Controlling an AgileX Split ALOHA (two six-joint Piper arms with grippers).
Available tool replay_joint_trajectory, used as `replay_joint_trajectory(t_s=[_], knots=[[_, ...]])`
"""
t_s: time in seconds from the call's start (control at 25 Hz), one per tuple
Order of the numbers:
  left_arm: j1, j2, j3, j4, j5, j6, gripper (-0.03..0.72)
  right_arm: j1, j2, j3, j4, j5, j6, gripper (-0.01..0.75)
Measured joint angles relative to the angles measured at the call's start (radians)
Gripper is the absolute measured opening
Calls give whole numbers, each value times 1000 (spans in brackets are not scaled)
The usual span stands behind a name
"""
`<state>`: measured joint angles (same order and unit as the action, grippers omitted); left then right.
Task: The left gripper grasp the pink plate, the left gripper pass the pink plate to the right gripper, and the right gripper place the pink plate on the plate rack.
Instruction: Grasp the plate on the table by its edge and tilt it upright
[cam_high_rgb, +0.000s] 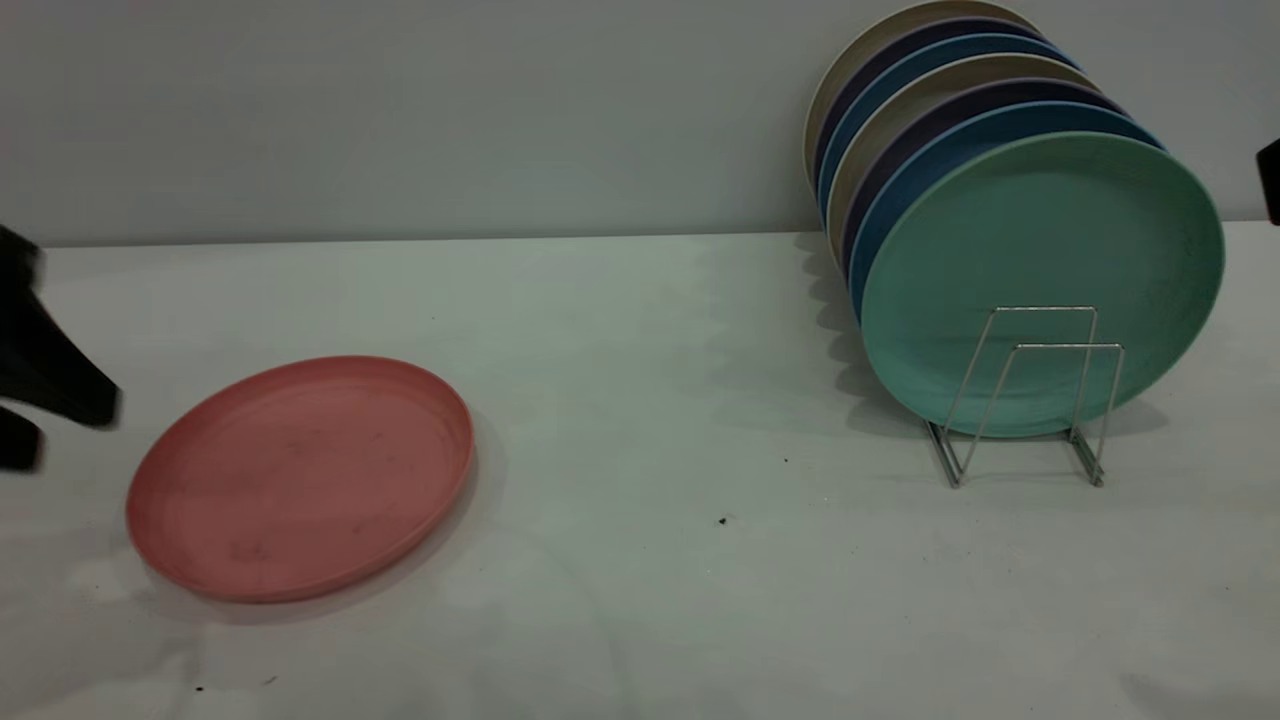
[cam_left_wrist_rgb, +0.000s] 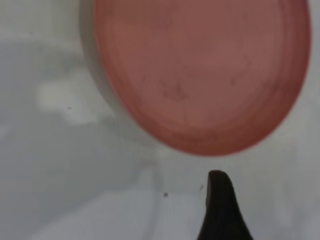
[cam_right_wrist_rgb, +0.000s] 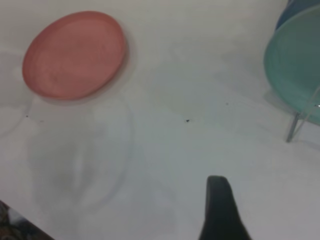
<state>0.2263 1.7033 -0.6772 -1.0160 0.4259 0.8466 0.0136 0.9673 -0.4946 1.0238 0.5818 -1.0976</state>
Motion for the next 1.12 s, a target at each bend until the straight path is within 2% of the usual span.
replay_joint_trajectory(t_s=[0.2, 0.36, 0.72, 0.92, 1.12], knots=[[0, 150, -2, -273, -62, 240, 508, 0, 8, 0, 12, -1, -11, 510], [0, 219, -8, -418, -105, 350, 508, 0, 8, 0, 14, -2, -12, 510], [0, 330, -9, -576, -137, 456, 509, 0, 8, 0, 14, -3, -12, 510], [0, 372, -10, -716, -137, 577, 509, 0, 8, 0, 14, -3, -12, 511], [0, 413, -38, -748, -137, 614, 509, 0, 8, 0, 14, -3, -12, 511]])
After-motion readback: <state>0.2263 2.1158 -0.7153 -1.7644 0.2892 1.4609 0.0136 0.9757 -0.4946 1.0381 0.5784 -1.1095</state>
